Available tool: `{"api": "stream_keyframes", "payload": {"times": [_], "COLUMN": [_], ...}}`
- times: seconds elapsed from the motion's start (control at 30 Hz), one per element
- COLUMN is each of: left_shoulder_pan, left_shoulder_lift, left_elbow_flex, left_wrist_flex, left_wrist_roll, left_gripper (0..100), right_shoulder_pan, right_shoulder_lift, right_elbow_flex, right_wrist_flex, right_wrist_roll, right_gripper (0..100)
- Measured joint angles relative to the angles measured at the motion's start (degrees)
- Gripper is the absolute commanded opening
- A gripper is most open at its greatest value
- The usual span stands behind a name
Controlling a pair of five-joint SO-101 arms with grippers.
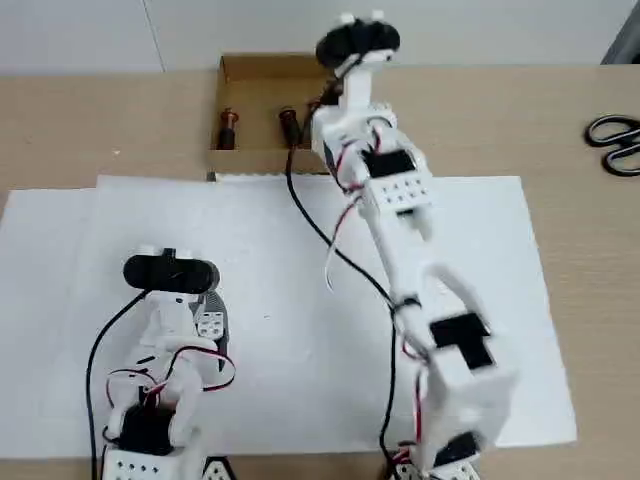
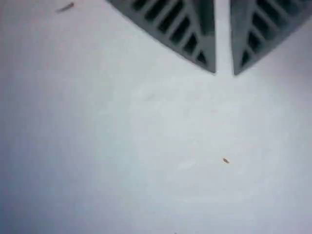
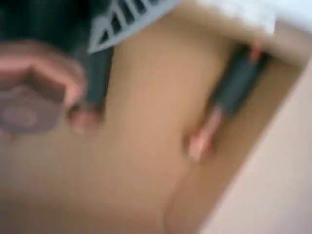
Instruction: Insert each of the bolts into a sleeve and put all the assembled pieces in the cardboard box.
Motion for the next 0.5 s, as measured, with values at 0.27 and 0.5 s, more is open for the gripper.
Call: {"api": "stream_keyframes", "payload": {"times": [0.27,0.5], "left_shoulder_pan": [0.0,0.0], "left_shoulder_lift": [0.0,0.0], "left_elbow_flex": [0.0,0.0], "left_wrist_flex": [0.0,0.0], "left_wrist_roll": [0.0,0.0], "left_gripper": [1,1], "right_shoulder_pan": [0.0,-0.4], "right_shoulder_lift": [23.2,37.5], "right_elbow_flex": [-22.1,-33.8], "right_wrist_flex": [-5.2,-5.5], "right_wrist_roll": [-0.6,-0.8], "right_gripper": [0.4,0.4]}}
